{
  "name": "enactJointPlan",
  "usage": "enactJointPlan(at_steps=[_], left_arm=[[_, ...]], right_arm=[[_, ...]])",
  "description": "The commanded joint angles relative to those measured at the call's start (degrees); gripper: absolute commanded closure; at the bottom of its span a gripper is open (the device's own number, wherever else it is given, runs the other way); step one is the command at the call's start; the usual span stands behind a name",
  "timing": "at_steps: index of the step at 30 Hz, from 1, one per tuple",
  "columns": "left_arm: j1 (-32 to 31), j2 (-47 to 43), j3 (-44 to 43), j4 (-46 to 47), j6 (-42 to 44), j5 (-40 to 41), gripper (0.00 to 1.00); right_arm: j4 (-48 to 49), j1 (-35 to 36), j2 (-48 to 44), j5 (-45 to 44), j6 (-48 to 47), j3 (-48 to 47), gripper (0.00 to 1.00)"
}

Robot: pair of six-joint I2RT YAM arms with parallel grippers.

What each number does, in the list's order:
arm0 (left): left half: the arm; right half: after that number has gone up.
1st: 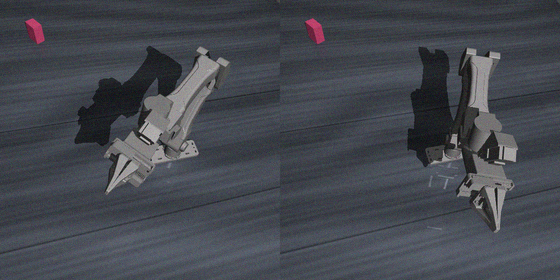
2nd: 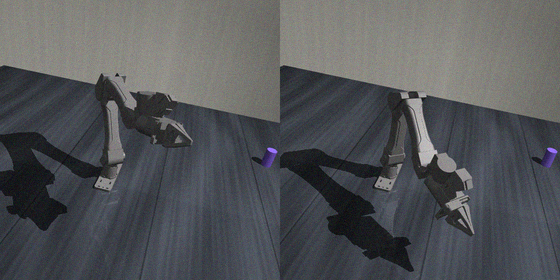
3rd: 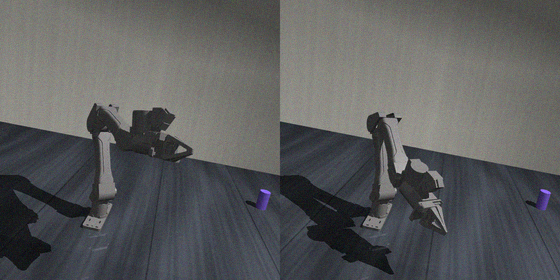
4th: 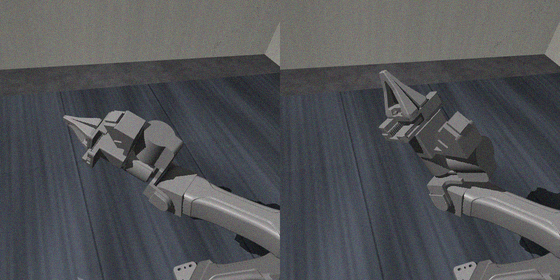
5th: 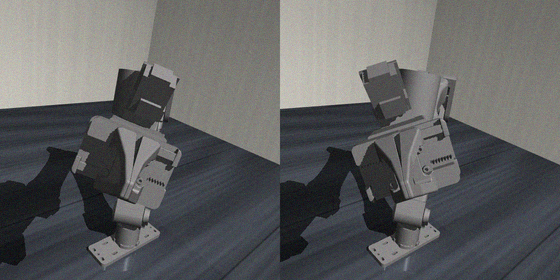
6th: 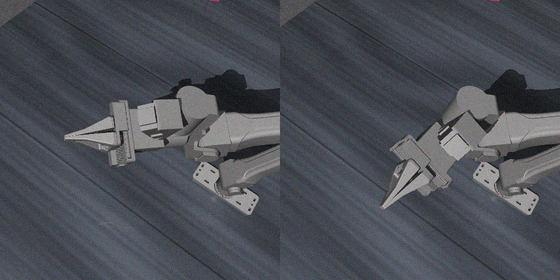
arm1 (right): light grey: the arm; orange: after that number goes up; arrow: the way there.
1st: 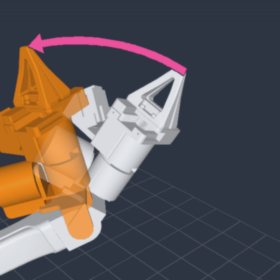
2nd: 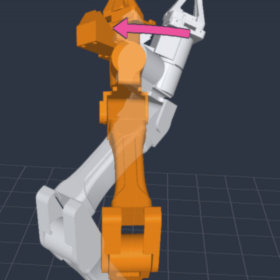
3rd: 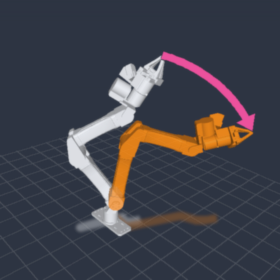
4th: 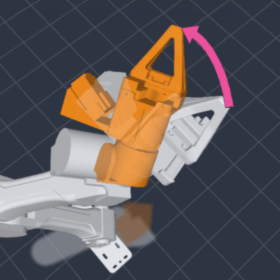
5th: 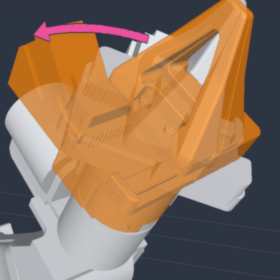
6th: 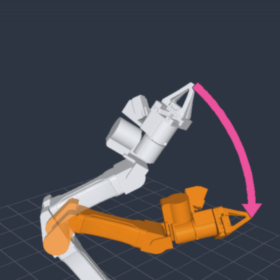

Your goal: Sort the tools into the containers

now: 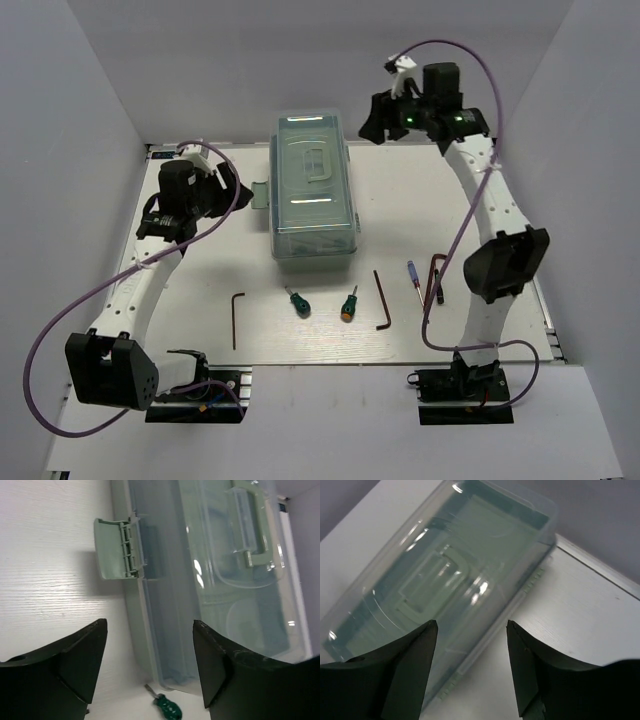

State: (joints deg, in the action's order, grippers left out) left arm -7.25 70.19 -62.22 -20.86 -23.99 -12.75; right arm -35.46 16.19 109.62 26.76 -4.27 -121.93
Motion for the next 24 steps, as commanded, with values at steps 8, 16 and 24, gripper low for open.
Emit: enactJointPlan(at_steps=[8,16,24], left_arm=[[0.0,0.4,-0.9,14.8,-2.4,-17.4,0.66],[-3.3,21.6,-17.0,28.9,-13.6,-30.8,0.66],[-9.2,38.4,-38.3,16.3,-10.3,-31.5,0.24]], right_arm=[[6.2,7.8,5.0,-1.0,12.5,-1.3,0.37],[8.3,7.5,-2.4,-20.8,6.6,9.9,0.68],[9.4,5.9,-8.2,-22.1,6.8,20.4,0.38]])
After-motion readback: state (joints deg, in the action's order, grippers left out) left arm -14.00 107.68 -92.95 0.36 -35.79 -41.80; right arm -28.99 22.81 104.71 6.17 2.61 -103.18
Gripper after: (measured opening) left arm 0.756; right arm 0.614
